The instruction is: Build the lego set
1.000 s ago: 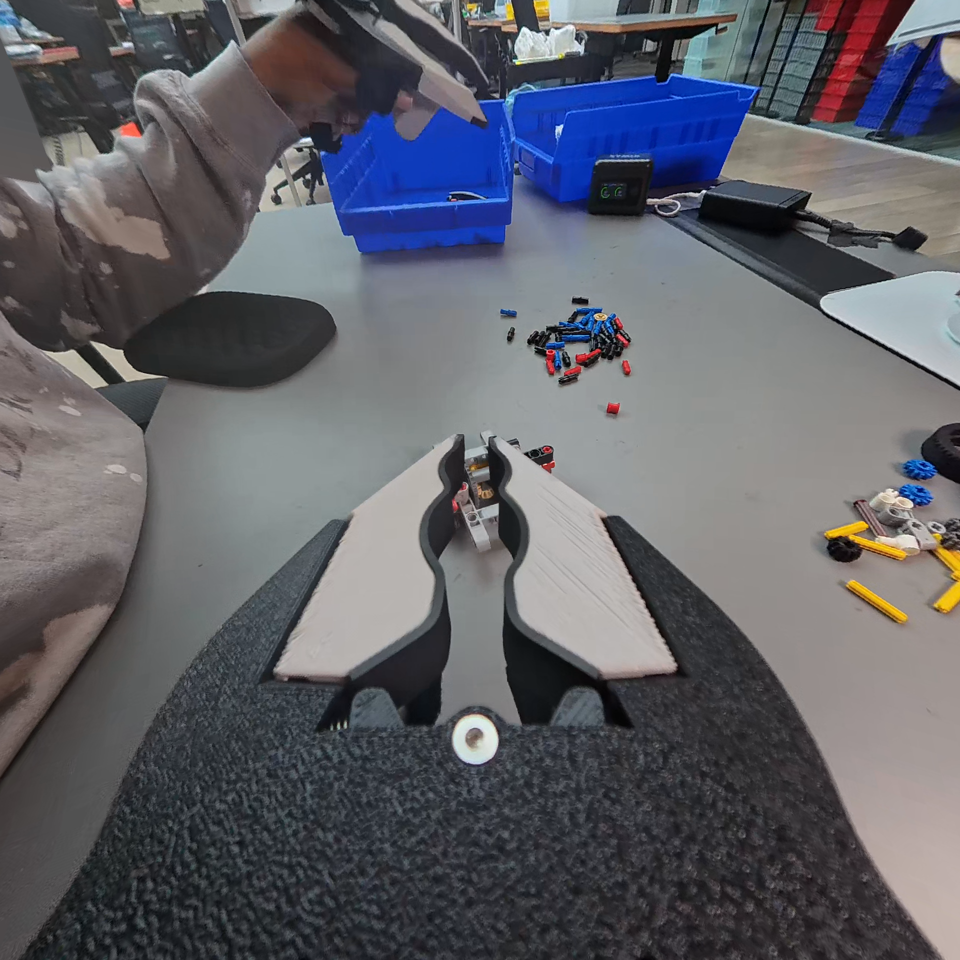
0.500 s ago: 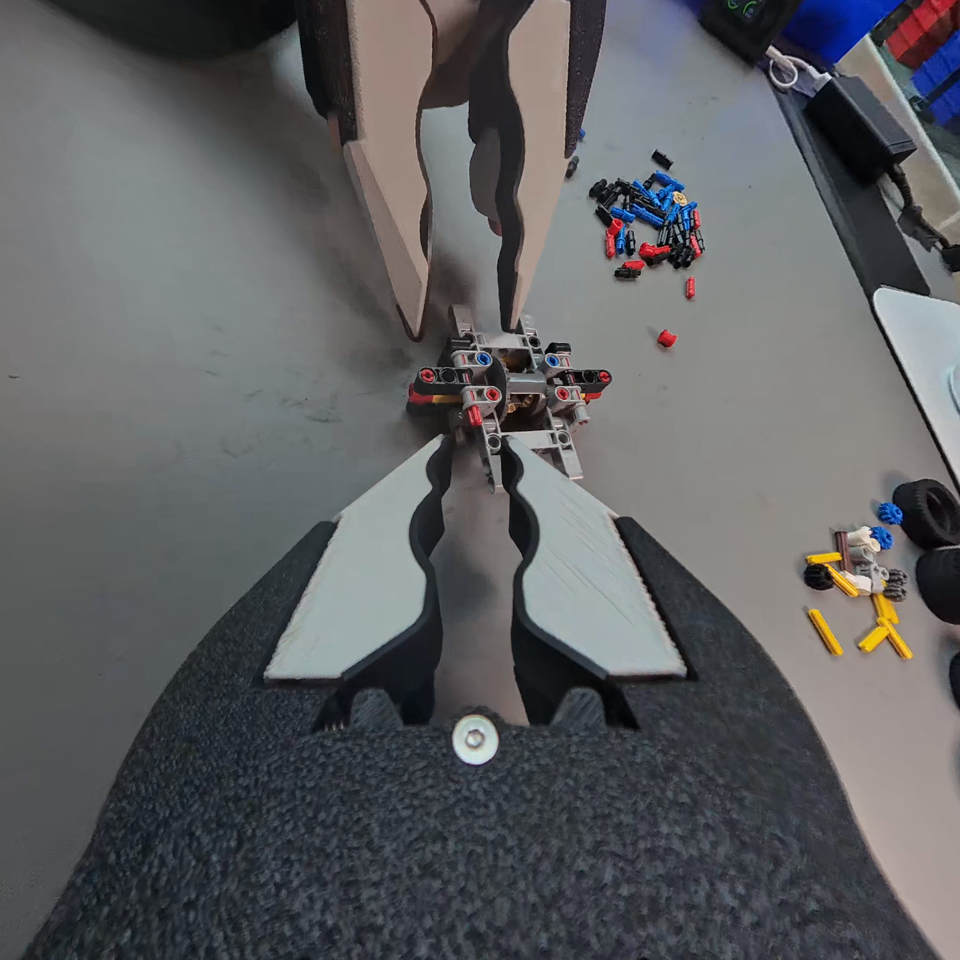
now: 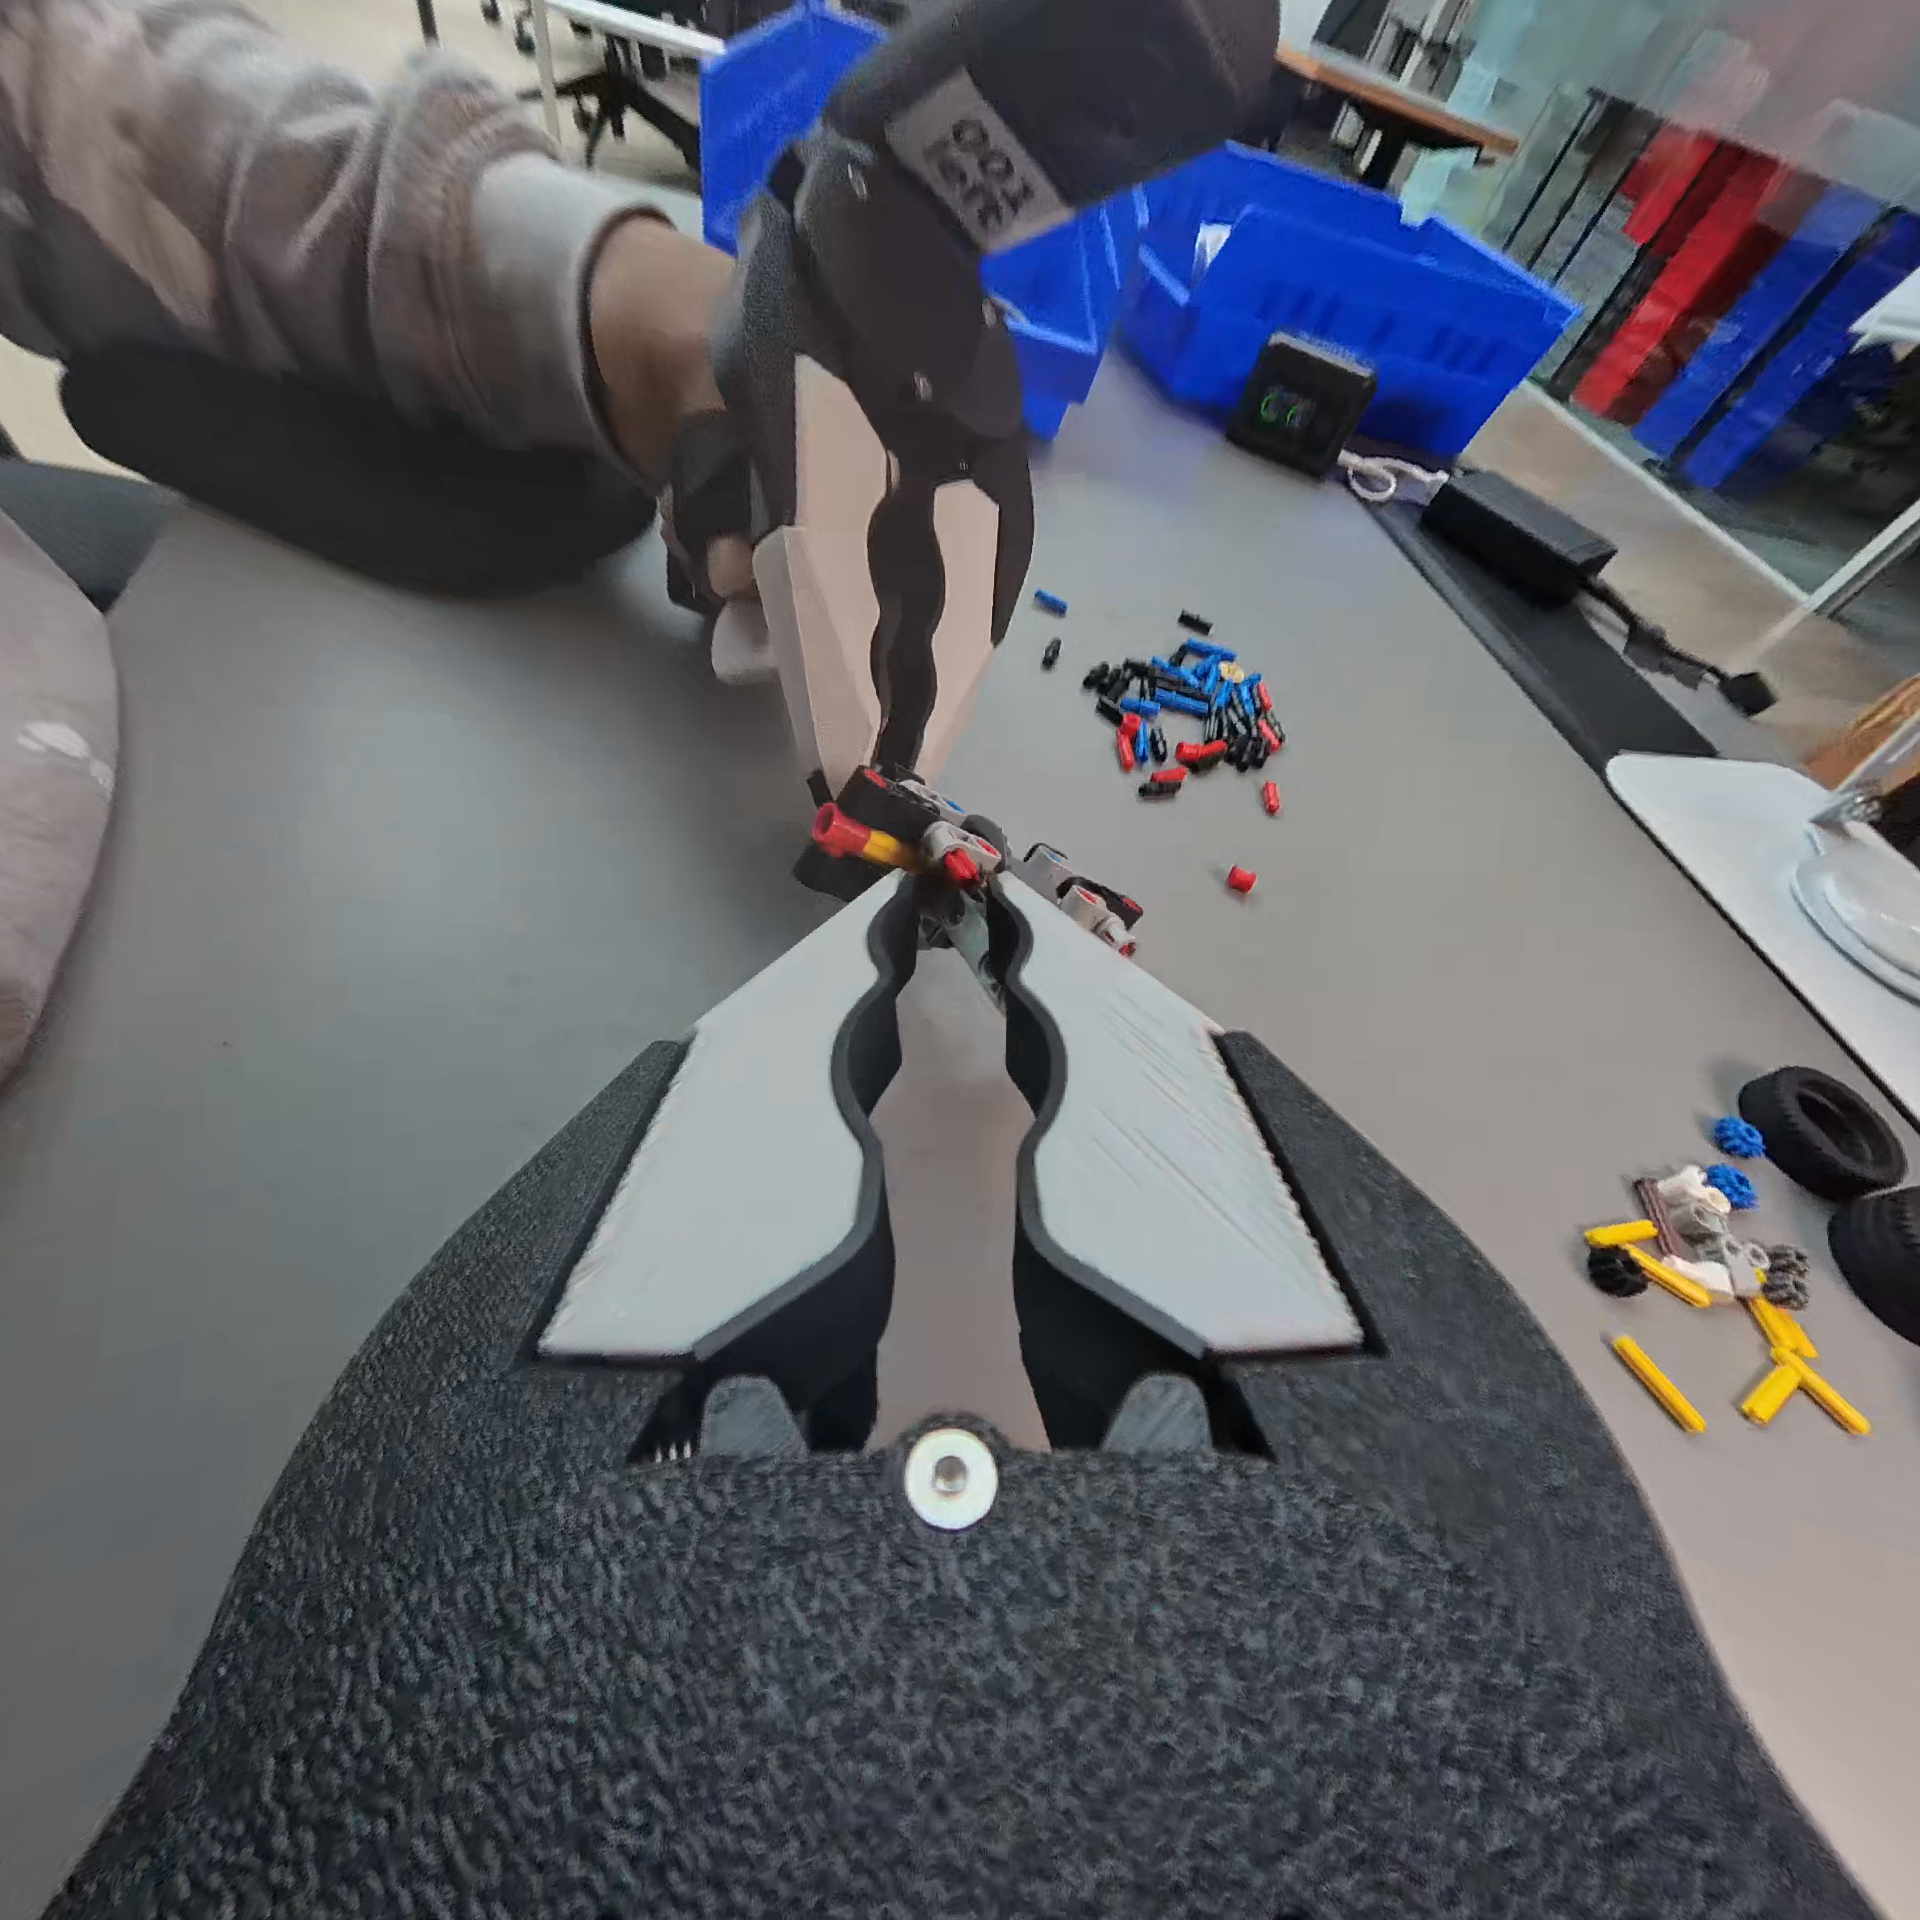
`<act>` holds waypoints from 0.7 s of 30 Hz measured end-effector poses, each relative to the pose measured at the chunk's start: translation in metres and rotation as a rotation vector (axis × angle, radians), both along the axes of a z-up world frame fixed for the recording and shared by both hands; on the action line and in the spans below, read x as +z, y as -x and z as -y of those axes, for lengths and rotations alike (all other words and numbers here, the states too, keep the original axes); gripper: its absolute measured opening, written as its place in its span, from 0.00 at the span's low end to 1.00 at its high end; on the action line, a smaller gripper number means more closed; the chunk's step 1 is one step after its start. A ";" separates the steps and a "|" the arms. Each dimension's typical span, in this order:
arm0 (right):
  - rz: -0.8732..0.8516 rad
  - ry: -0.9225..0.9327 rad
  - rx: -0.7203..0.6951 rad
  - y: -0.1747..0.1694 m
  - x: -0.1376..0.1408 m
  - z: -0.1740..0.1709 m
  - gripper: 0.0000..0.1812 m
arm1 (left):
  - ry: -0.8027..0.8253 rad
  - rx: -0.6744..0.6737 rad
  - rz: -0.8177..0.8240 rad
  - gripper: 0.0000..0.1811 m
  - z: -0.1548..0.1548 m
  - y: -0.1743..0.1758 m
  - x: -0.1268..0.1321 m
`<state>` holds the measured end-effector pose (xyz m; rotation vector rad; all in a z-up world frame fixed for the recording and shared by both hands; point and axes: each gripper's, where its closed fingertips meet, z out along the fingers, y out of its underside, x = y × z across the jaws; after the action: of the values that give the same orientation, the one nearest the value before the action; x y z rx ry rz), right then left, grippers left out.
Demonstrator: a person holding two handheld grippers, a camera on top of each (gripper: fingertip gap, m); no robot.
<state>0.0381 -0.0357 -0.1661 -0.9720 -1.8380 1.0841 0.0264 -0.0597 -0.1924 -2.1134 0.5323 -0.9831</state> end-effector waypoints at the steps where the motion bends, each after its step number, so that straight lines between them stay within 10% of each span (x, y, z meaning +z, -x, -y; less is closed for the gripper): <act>1: -0.036 0.023 0.013 -0.001 0.010 0.002 0.09 | 0.021 0.003 0.071 0.04 0.001 0.000 0.007; 21: -0.226 -0.208 -0.291 0.027 0.042 -0.020 0.14 | 0.066 0.251 0.435 0.04 -0.025 0.010 0.037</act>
<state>0.0113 -0.0155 -0.1246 -0.9187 -1.5359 0.7747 0.0169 -0.0346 -0.1553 -1.8834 0.0171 -1.2750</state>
